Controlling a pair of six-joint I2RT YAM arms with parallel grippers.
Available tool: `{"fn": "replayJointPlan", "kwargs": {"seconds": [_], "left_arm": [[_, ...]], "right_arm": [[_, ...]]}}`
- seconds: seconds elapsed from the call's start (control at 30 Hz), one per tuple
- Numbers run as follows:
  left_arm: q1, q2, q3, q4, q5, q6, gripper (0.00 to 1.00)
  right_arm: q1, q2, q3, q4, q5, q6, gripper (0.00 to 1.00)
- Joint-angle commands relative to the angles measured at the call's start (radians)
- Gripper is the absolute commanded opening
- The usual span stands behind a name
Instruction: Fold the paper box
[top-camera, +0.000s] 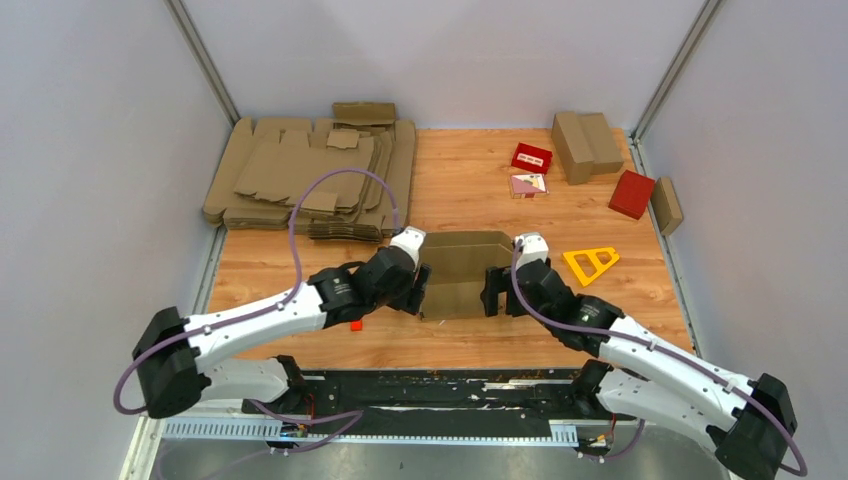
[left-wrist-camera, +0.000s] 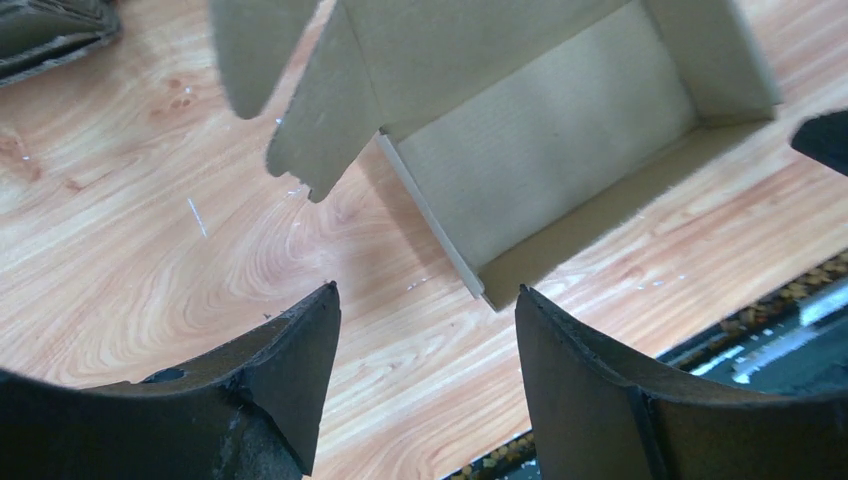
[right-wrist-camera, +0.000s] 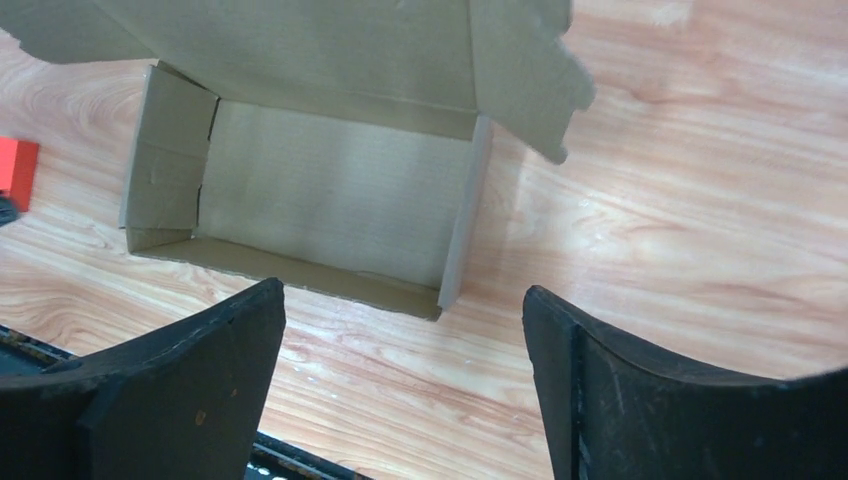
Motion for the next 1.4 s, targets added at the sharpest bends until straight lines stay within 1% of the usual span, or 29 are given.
{"fn": "replayJointPlan", "kwargs": {"seconds": [0.0,0.07,0.13,0.2,0.23,0.37,0.43,0.53,0.67,0.77,0.87,0.97,1.07,1.2,1.23,1.3,1.37], "left_arm": [[0.042,-0.118,-0.029,0.004,0.035,0.012,0.73],[0.124,-0.15,-0.053,0.023,0.116,0.046,0.73],[0.189,-0.174,-0.065,0.046,0.195,0.086,0.74],[0.23,-0.19,-0.072,0.071,0.228,0.11,0.75],[0.241,-0.189,-0.073,0.085,0.25,0.119,0.74],[0.249,-0.163,-0.085,0.153,0.3,0.106,0.73],[0.249,-0.151,-0.094,0.188,0.316,0.099,0.7],[0.248,-0.14,-0.107,0.242,0.339,0.087,0.61],[0.249,-0.127,-0.108,0.283,0.348,0.082,0.44],[0.249,-0.113,-0.102,0.292,0.352,0.088,0.35],[0.249,-0.094,-0.09,0.298,0.386,0.09,0.27],[0.249,-0.08,-0.083,0.31,0.413,0.087,0.23],[0.248,-0.07,-0.073,0.31,0.427,0.086,0.21],[0.249,-0.073,-0.053,0.28,0.418,0.093,0.21],[0.248,-0.08,-0.048,0.265,0.412,0.096,0.22],[0.248,-0.097,-0.038,0.219,0.405,0.105,0.27],[0.249,-0.121,-0.026,0.156,0.359,0.112,0.33]], "right_arm": [[-0.071,-0.023,0.083,-0.024,-0.056,-0.151,0.93],[-0.13,-0.036,0.086,-0.011,-0.105,-0.177,1.0],[-0.235,-0.04,0.075,0.037,-0.238,-0.18,1.0],[-0.33,-0.03,0.064,0.099,-0.381,-0.168,1.0],[-0.355,-0.019,0.06,0.126,-0.409,-0.168,1.0],[-0.377,0.036,0.058,0.184,-0.367,-0.199,0.98],[-0.378,0.054,0.054,0.221,-0.375,-0.207,0.92],[-0.377,0.079,0.045,0.273,-0.382,-0.195,0.78],[-0.375,0.103,0.06,0.278,-0.383,-0.197,0.59],[-0.375,0.104,0.061,0.281,-0.397,-0.196,0.5],[-0.374,0.095,0.06,0.279,-0.407,-0.198,0.41],[-0.374,0.081,0.054,0.289,-0.434,-0.201,0.36],[-0.371,0.076,0.053,0.295,-0.446,-0.201,0.35],[-0.369,0.081,0.059,0.292,-0.452,-0.204,0.35],[-0.369,0.08,0.06,0.286,-0.443,-0.203,0.37],[-0.369,0.076,0.065,0.264,-0.389,-0.2,0.48],[-0.369,0.07,0.079,0.227,-0.339,-0.199,0.59]]}}
